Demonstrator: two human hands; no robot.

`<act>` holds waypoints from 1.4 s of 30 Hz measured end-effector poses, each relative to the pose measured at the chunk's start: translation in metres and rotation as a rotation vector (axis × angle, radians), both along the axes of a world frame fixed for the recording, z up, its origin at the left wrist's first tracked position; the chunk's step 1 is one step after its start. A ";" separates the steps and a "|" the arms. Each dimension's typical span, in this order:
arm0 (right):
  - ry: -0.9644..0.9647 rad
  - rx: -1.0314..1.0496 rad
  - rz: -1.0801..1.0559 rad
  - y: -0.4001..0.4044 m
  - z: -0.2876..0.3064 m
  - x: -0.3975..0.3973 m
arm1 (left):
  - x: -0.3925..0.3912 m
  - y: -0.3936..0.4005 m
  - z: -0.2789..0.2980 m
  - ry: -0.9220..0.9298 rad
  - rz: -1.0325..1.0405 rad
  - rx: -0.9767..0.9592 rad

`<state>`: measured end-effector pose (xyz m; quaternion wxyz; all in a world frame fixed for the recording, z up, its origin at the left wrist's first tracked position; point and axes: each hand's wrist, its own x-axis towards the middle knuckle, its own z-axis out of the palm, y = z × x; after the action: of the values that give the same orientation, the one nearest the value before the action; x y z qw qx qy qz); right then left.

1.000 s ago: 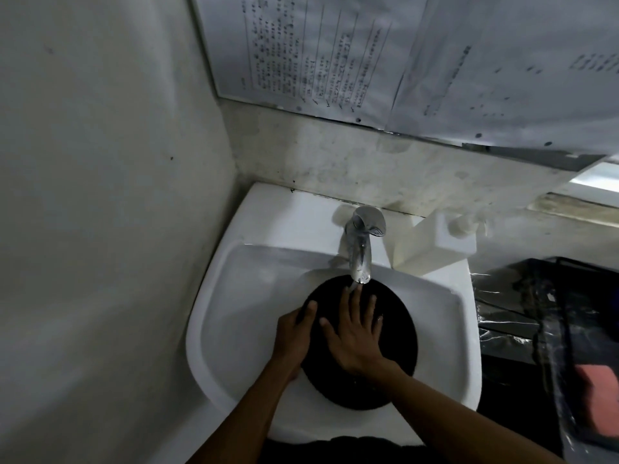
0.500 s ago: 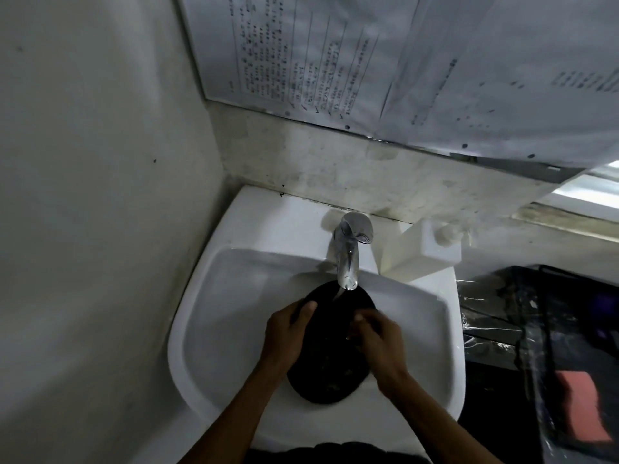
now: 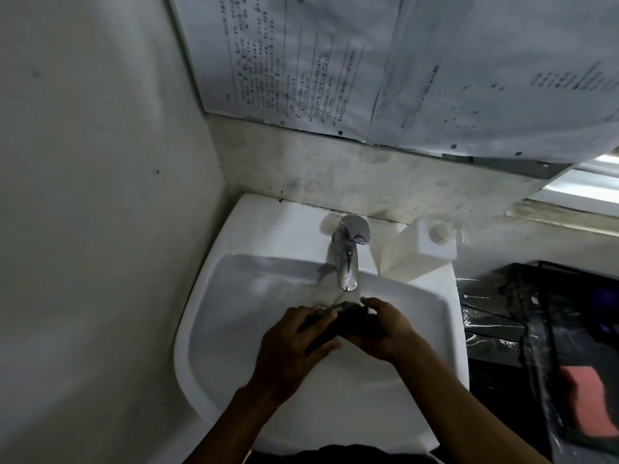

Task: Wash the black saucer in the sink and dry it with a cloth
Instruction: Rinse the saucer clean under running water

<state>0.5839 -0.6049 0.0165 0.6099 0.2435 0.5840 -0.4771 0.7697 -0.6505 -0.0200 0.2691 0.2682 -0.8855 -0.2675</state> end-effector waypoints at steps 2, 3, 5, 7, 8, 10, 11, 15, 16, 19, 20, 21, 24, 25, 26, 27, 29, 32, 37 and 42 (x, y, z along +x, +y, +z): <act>0.036 -0.021 0.026 0.000 -0.001 -0.001 | -0.001 0.004 0.006 -0.032 -0.054 0.050; 0.065 -0.028 0.049 0.002 0.000 -0.001 | -0.001 0.006 0.010 -0.047 -0.061 0.153; 0.082 -0.027 0.069 0.009 -0.002 -0.003 | -0.006 0.005 0.015 -0.097 -0.043 0.444; 0.139 0.000 0.128 0.016 -0.010 -0.003 | -0.018 0.001 0.011 -0.192 -0.032 0.506; 0.164 0.007 0.154 0.019 -0.013 -0.002 | -0.027 0.000 0.006 -0.262 -0.053 0.447; 0.171 -0.018 0.145 0.020 -0.018 0.001 | -0.046 -0.001 -0.002 -0.387 -0.154 0.337; 0.162 -0.038 0.118 0.019 -0.019 0.003 | -0.054 -0.001 -0.009 -0.429 -0.218 0.330; 0.138 -0.066 0.053 0.016 -0.016 0.003 | -0.072 -0.015 -0.031 -0.376 -0.201 0.475; 0.139 -0.058 0.064 0.014 -0.016 0.004 | -0.074 -0.023 -0.038 -0.386 -0.113 0.552; 0.189 -0.018 0.130 0.005 -0.020 0.005 | -0.076 -0.039 -0.045 -0.523 0.090 0.677; 0.215 -0.008 0.157 0.001 -0.022 0.004 | -0.075 -0.036 -0.042 -0.523 0.092 0.626; 0.235 -0.008 0.181 -0.003 -0.022 0.004 | -0.074 -0.030 -0.034 -0.477 0.050 0.537; 0.284 -0.022 0.243 -0.013 -0.025 0.002 | -0.063 -0.012 -0.016 -0.314 -0.190 0.364; 0.307 -0.031 0.252 -0.015 -0.024 0.003 | -0.060 -0.016 -0.014 -0.302 -0.229 0.349; 0.328 -0.041 0.257 -0.017 -0.027 0.004 | -0.059 -0.025 -0.022 -0.296 -0.218 0.350; 0.354 -0.049 0.257 -0.018 -0.027 0.005 | -0.057 -0.036 -0.031 -0.286 -0.151 0.369; 0.415 -0.067 0.275 -0.017 -0.025 0.006 | -0.053 -0.049 -0.038 -0.290 0.059 0.418; 0.481 -0.070 0.309 -0.017 -0.027 0.002 | -0.056 -0.031 -0.027 -0.232 -0.108 0.272; 0.500 -0.077 0.342 -0.019 -0.028 -0.003 | -0.058 -0.042 -0.032 -0.261 -0.117 0.274; 0.516 -0.022 0.459 -0.027 -0.028 -0.006 | -0.062 -0.033 -0.029 -0.141 -0.041 0.143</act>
<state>0.5775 -0.6318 -0.0112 0.5363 -0.0295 0.7534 -0.3794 0.7081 -0.6834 -0.0487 0.1805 0.2867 -0.8862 -0.3161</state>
